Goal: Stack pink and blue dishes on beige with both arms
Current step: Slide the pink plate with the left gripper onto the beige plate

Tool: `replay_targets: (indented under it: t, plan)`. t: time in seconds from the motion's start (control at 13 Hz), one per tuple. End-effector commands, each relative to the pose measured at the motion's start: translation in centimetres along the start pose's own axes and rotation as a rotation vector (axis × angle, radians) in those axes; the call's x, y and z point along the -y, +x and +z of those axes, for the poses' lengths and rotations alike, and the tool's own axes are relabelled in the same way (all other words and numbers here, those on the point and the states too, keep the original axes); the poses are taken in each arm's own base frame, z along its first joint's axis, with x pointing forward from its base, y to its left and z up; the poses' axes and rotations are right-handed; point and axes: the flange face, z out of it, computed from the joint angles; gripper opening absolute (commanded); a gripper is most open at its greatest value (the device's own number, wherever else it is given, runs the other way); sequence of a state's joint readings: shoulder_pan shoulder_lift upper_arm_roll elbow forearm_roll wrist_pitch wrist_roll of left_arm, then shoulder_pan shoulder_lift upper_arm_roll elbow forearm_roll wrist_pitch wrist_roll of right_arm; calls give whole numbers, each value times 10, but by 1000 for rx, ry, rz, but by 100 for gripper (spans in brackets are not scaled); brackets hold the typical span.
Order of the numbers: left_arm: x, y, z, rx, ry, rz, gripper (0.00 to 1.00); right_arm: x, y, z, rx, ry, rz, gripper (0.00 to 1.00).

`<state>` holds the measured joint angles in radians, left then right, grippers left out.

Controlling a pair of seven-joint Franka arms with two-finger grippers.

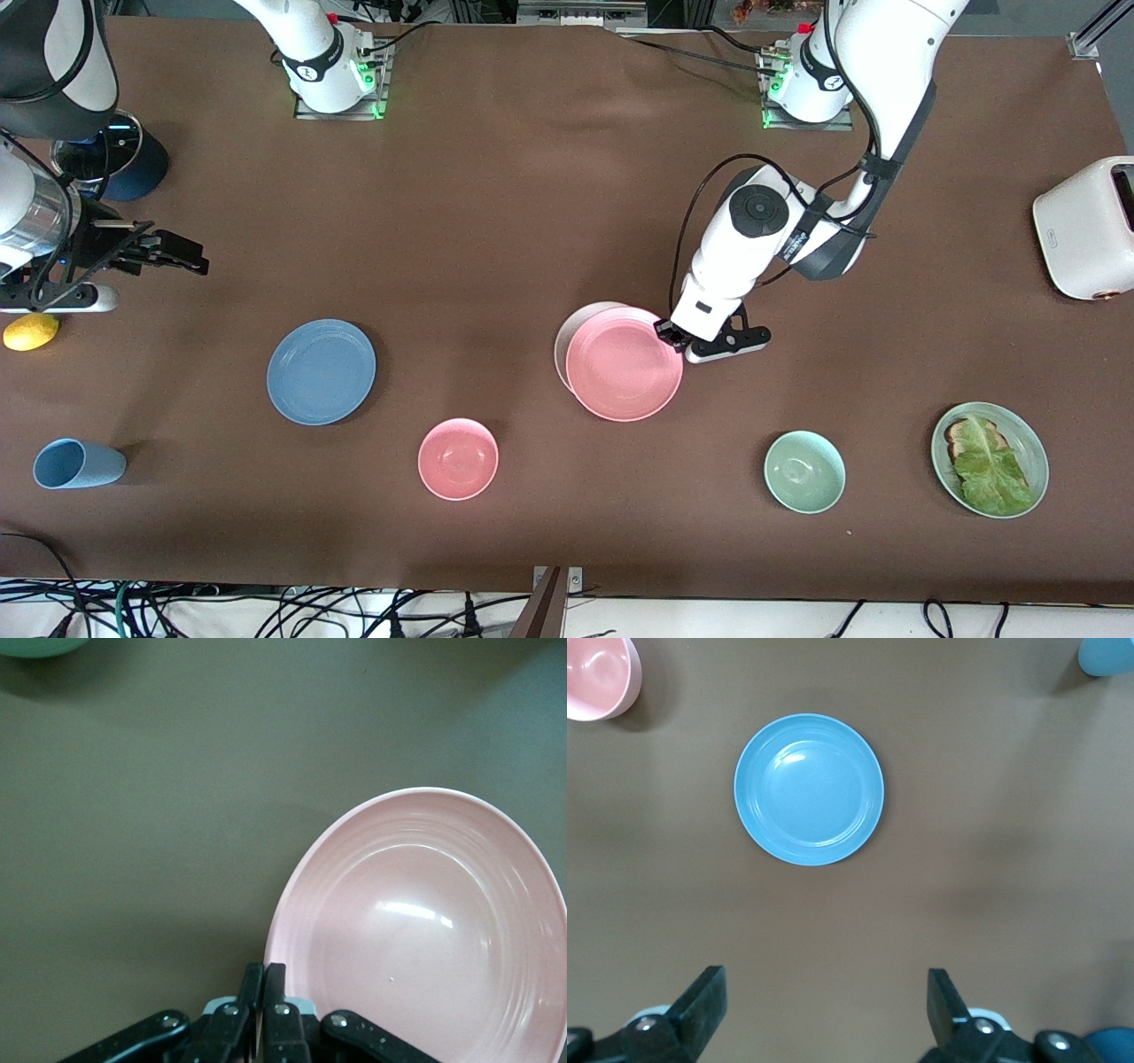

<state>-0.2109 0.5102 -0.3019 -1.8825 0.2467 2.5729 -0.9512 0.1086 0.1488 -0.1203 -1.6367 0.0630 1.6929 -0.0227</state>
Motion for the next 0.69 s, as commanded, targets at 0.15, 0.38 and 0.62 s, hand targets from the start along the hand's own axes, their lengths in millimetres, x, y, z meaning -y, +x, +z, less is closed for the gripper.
replay_targets:
  t: [0.15, 0.38, 0.62]
  plan:
    - [-15, -7, 13, -34, 15, -11, 0, -1, -1, -3, 6, 11, -40, 100]
    - [-19, -15, 22, -29, 25, -6, 0, -4, -2, -3, 11, 10, -62, 100]
    - [-23, -25, 32, -62, 54, -5, 0, -4, -3, -4, 14, 6, -63, 100]
